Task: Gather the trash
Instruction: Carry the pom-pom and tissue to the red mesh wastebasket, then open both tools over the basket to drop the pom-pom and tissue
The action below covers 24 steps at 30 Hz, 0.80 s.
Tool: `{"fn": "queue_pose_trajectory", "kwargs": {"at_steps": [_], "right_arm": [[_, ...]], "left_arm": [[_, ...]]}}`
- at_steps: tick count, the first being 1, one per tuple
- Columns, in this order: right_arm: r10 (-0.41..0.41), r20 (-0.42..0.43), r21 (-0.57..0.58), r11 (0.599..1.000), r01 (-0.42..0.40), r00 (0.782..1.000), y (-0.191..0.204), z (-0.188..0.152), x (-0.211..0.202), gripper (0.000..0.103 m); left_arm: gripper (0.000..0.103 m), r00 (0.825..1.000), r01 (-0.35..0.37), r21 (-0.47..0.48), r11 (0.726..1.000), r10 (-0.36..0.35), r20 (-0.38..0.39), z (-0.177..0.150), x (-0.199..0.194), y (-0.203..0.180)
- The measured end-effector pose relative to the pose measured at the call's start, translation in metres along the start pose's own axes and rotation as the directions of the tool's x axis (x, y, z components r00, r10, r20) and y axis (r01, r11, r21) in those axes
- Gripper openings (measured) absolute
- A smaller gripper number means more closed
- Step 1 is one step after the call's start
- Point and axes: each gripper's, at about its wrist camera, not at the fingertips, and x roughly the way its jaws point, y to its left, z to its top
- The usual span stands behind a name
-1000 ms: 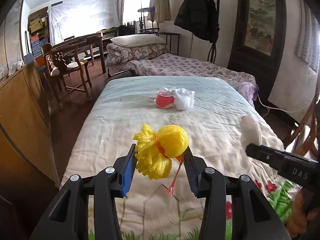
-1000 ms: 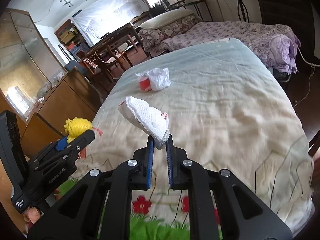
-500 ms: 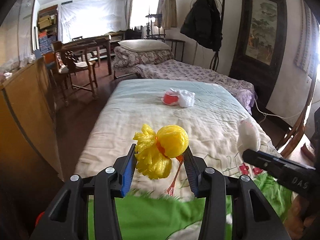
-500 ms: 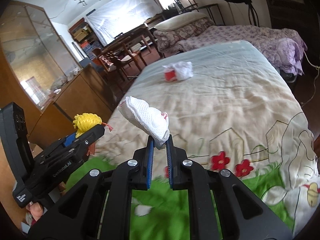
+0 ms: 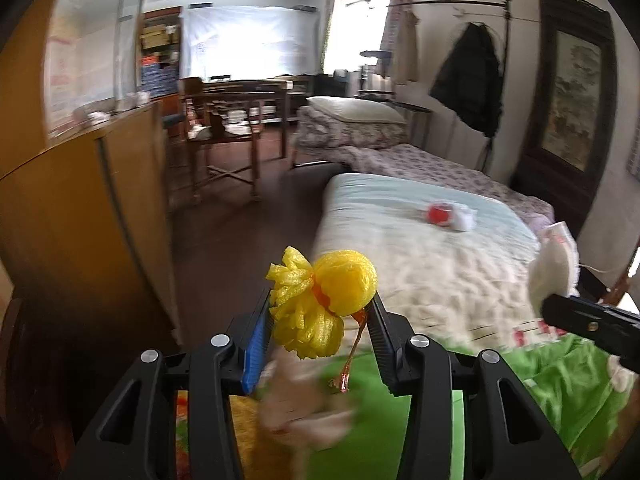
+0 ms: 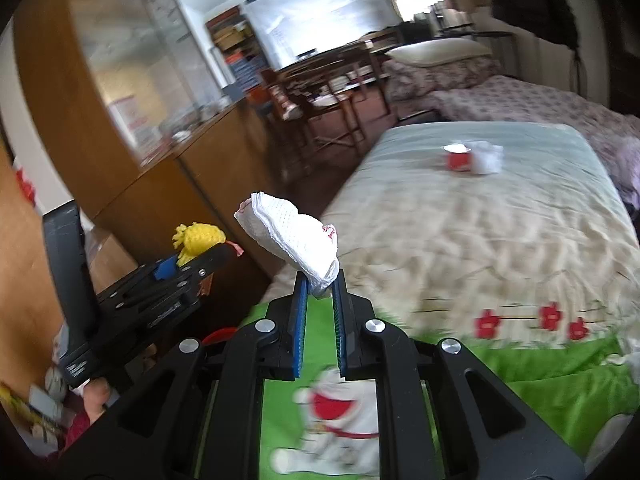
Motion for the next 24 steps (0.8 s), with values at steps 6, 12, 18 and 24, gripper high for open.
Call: {"fn": "queue_pose_trajectory", "kwargs": {"at_steps": [6,12,18,24], "right_arm": [[0.049,-0.073,-0.09,0.994,-0.056,0.996,0.056,-0.009,0.025,0.014],[0.073,-0.146,-0.161,0.982,-0.097,0.987,0.101,-0.023,0.048,0.014],[0.083,-0.215,-0.215,0.968,-0.13,0.973,0.14,-0.039,0.07,0.014],[0.073,-0.268,-0.238,0.961,-0.14,0.961,0.153,-0.051,0.088,0.014]], "left_arm": [[0.045,0.997,-0.078,-0.061,0.995,0.076,-0.033,-0.027,-0.011,0.068],[0.045,0.979,-0.166,-0.166,0.972,0.142,-0.143,-0.082,-0.002,0.141],[0.045,0.948,-0.242,-0.228,0.943,0.18,-0.264,-0.141,0.011,0.191],[0.062,0.926,-0.258,-0.249,0.934,0.166,-0.339,-0.172,0.026,0.209]]}}
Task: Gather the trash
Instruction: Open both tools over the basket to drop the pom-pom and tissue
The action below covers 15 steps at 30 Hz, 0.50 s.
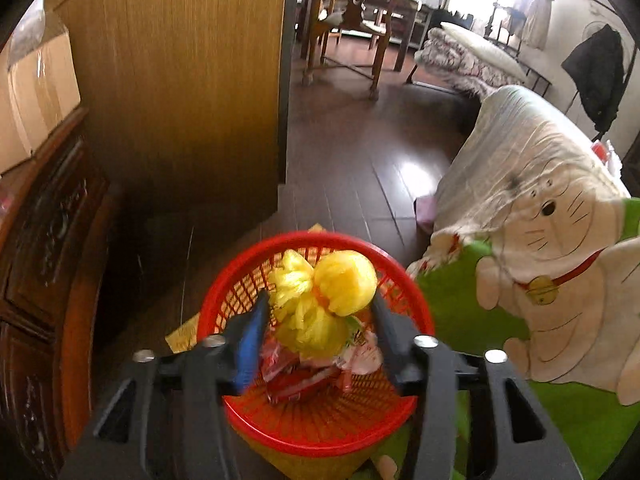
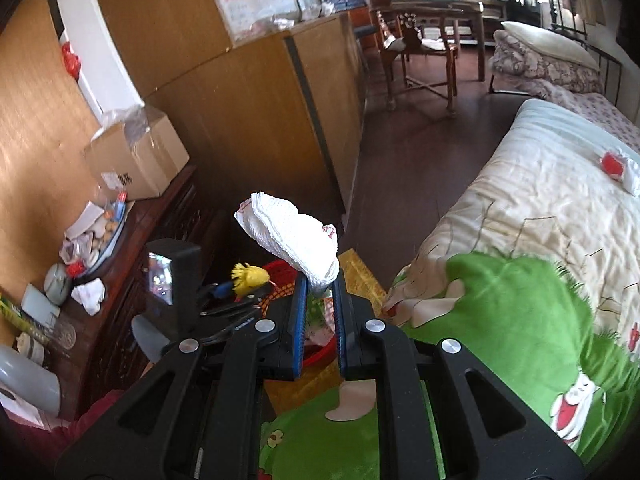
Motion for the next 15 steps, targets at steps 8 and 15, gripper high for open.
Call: {"fn": "queue_pose_trajectory", "kwargs": {"at_steps": [8,15], "right_arm": [[0.002,-0.041,0.002,1.0,-0.002,0.999,0.002,-0.006,0.014,0.014],[0.008,-0.089,-0.007,1.0,-0.009,0.996,0.005,-0.007,0.032,0.014]], "left_arm": [[0.095,0.992,-0.121,-0.033,0.992,0.122,0.038,-0.004,-0.012,0.009],[0.097,0.98,-0.197,-0.02,0.98,0.197,0.039,-0.013,-0.02,0.017]]}}
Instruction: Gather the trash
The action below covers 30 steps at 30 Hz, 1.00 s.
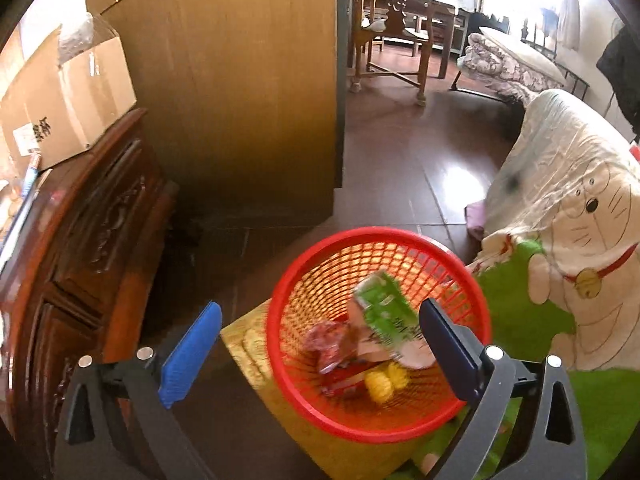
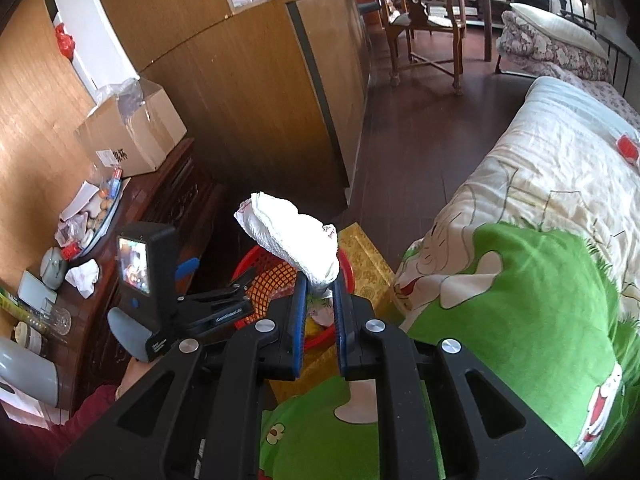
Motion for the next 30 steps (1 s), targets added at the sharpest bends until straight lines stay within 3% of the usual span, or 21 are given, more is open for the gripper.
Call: {"fn": "queue_pose_trajectory", "kwargs": {"at_steps": [11,14,16,18,21,30], "right_arm": [[0.052,-0.136,-0.06,0.996,-0.061,0.989,0.035,0.023,0.07,0.014],[0.05,-0.167,-0.078,0.995,-0.063,0.985,0.044,0.027,0.094,0.018],[0.038,-0.181,-0.114,0.992,-0.059,0.983,0.049,0.026,0.111,0.026],[0.004,-0.17,-0.133,0.991,-0.027,0.985,0.049,0.021,0.118,0.052],[0.035,-0.18,-0.105,0.993,-0.055,0.983,0.045,0.019,0.119,0.053],[0.1,-0.079,0.003,0.995,-0.1,0.992,0.023,0.02,0.085,0.053]], "left_arm": [[0.097,0.997,-0.075,-0.072,0.995,0.074,-0.007,-0.005,0.0,0.043],[0.097,0.995,-0.102,-0.072,0.992,0.102,-0.009,-0.007,-0.001,0.049],[0.097,0.994,-0.108,-0.067,0.992,0.107,-0.009,-0.007,-0.001,0.05],[0.097,0.994,-0.109,-0.063,0.992,0.109,-0.013,-0.008,-0.001,0.05],[0.097,0.995,-0.103,-0.061,0.993,0.103,-0.019,-0.007,0.001,0.05],[0.097,0.994,-0.105,-0.038,0.994,0.105,0.017,0.004,-0.017,0.04]]}}
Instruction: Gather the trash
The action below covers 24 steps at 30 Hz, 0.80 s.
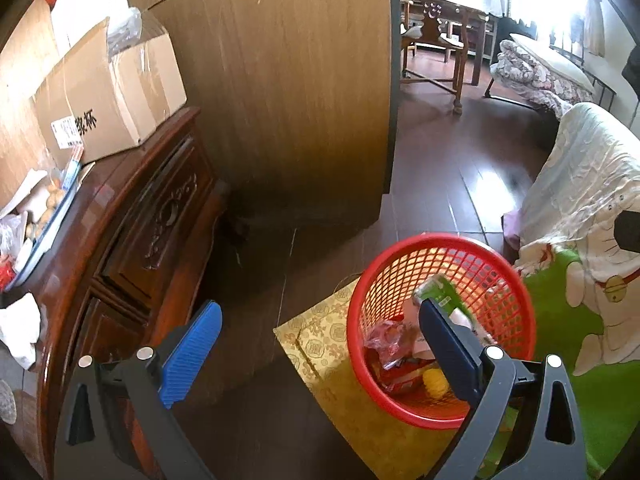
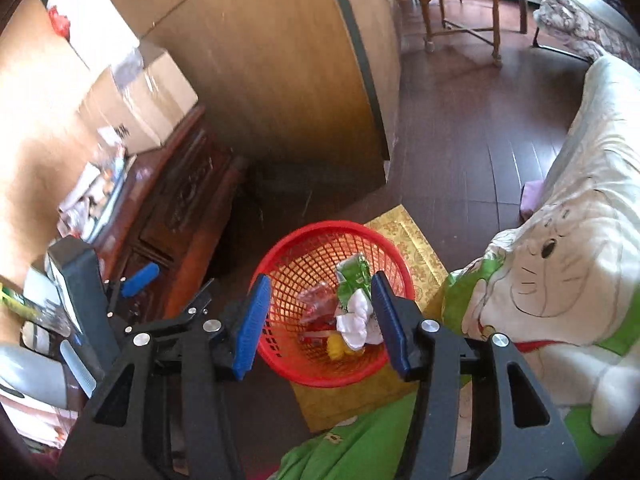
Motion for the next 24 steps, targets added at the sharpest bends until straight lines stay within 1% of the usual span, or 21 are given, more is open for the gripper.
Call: {"fn": "queue_pose_trajectory", "kwargs": {"at_steps": [4,7,9,12,13,16,18,19,24], "right_arm": [[-0.005,0.066,-0.005,1.0,0.006,0.998,-0.002,-0.001,-0.027,0.053],[-0.022,0.14,-0.008,1.0,0.024,0.99,-0.006,-0.001,-0.057,0.054],[-0.024,0.191,0.006,1.0,0.024,0.981,-0.013,-0.002,-0.079,0.057],[-0.027,0.27,0.049,0.999,0.015,0.963,-0.029,-0.006,-0.116,0.06],[-0.029,0.282,0.056,0.998,0.014,0.959,-0.032,-0.007,-0.123,0.061],[-0.049,0.344,0.093,0.995,0.018,0.938,-0.05,-0.015,-0.154,0.063],[-0.061,0.37,0.111,0.994,0.021,0.927,-0.061,-0.019,-0.167,0.065],[-0.073,0.393,0.128,0.991,0.025,0.917,-0.07,-0.025,-0.179,0.065],[-0.125,0.455,0.183,0.982,0.045,0.882,-0.1,-0.043,-0.212,0.068]], "left_arm": [[0.097,0.999,-0.009,0.031,0.999,0.008,0.041,0.009,-0.021,-0.01],[0.097,0.996,-0.02,0.059,0.998,0.014,0.088,0.019,-0.041,-0.018],[0.097,0.993,-0.015,0.07,0.997,0.007,0.115,0.025,-0.055,-0.025],[0.097,0.988,-0.006,0.096,0.995,-0.009,0.156,0.033,-0.077,-0.041],[0.097,0.985,-0.009,0.111,0.994,-0.011,0.172,0.035,-0.085,-0.049],[0.097,0.978,-0.015,0.145,0.989,-0.016,0.208,0.038,-0.105,-0.07],[0.097,0.975,-0.005,0.166,0.986,-0.033,0.221,0.04,-0.117,-0.082],[0.097,0.973,0.0,0.18,0.984,-0.042,0.226,0.041,-0.123,-0.089],[0.097,0.963,-0.001,0.244,0.97,-0.065,0.26,0.045,-0.148,-0.126]]}}
